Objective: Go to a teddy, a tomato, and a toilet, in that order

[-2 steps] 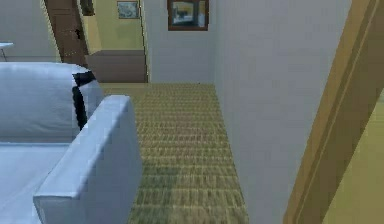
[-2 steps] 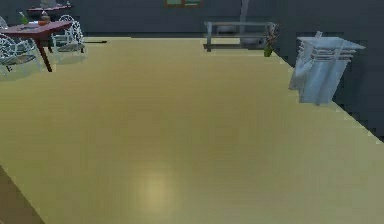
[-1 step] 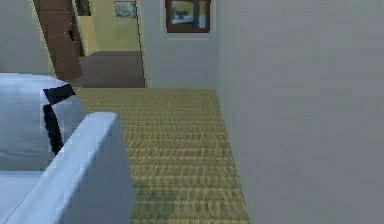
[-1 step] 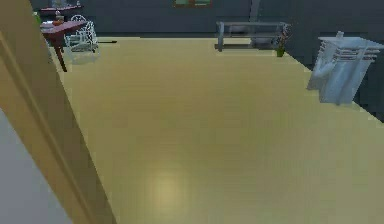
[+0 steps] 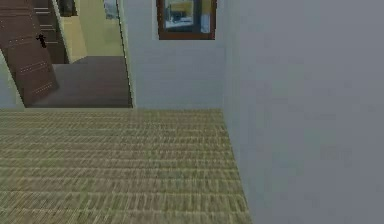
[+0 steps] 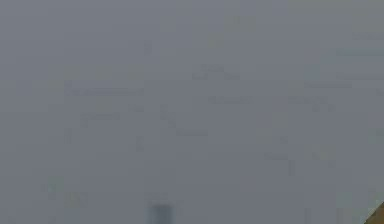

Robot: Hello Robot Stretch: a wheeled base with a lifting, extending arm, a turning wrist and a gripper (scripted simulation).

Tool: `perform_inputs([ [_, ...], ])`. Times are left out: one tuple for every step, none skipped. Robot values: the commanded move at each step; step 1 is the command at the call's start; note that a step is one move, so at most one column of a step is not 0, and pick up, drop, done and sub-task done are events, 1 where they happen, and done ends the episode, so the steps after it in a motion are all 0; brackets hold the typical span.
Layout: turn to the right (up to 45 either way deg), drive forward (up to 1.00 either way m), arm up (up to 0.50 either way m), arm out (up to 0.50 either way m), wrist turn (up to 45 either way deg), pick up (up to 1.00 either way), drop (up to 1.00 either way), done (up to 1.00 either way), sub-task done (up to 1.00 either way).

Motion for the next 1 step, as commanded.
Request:
perform_inputs([
  [0.0,0.50,0.00,0.00,0.0,0.00,0.00,0.00,0.00],
])
